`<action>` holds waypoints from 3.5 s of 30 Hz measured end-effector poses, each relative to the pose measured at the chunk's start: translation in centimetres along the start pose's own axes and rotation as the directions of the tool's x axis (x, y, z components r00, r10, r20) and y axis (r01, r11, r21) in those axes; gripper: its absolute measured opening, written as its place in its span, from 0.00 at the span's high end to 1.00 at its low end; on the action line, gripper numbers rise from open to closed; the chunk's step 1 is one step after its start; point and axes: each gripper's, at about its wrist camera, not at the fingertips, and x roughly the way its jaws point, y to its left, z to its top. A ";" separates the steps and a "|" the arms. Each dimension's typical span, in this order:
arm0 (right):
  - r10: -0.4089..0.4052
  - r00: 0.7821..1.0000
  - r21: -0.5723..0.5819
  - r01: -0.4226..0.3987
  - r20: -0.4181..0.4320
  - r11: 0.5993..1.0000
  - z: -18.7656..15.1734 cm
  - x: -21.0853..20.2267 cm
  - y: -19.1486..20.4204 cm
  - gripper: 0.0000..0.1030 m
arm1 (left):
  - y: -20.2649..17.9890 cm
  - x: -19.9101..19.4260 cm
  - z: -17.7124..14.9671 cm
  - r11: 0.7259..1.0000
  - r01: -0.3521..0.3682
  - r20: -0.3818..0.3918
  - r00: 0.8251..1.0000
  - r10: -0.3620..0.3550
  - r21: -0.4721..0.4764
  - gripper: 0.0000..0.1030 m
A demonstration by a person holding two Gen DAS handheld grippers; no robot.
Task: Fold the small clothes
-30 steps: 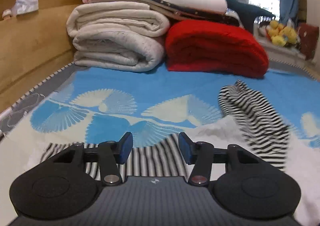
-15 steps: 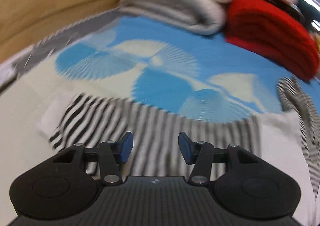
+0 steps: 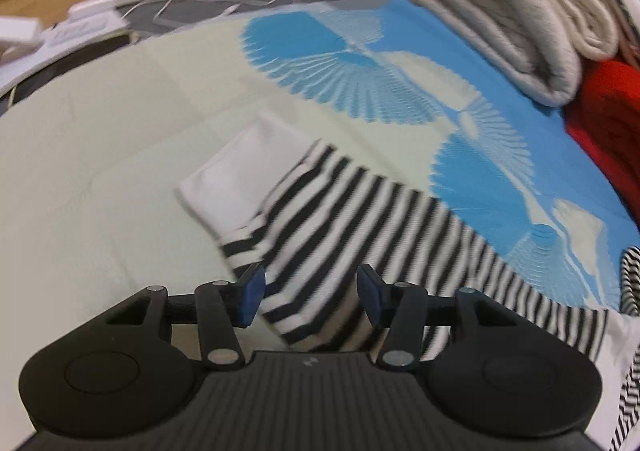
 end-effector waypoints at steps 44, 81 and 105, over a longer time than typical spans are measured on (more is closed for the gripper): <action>-0.053 0.966 0.273 0.124 -0.251 0.954 -3.4 0.5 -9.3 0.87 | -22.5 -11.1 -11.4 0.862 0.391 -0.125 0.920 -0.371 0.323 0.73; -0.063 0.929 -0.365 -0.081 -0.366 0.928 -8.5 9.8 4.9 0.79 | -23.2 -10.0 -8.5 0.880 0.387 -0.134 0.922 -0.363 0.277 0.67; -0.158 0.957 0.477 0.259 -0.243 0.840 -3.8 5.8 -14.2 0.99 | -23.0 -9.1 -8.4 0.890 0.361 -0.137 0.932 -0.335 0.279 0.67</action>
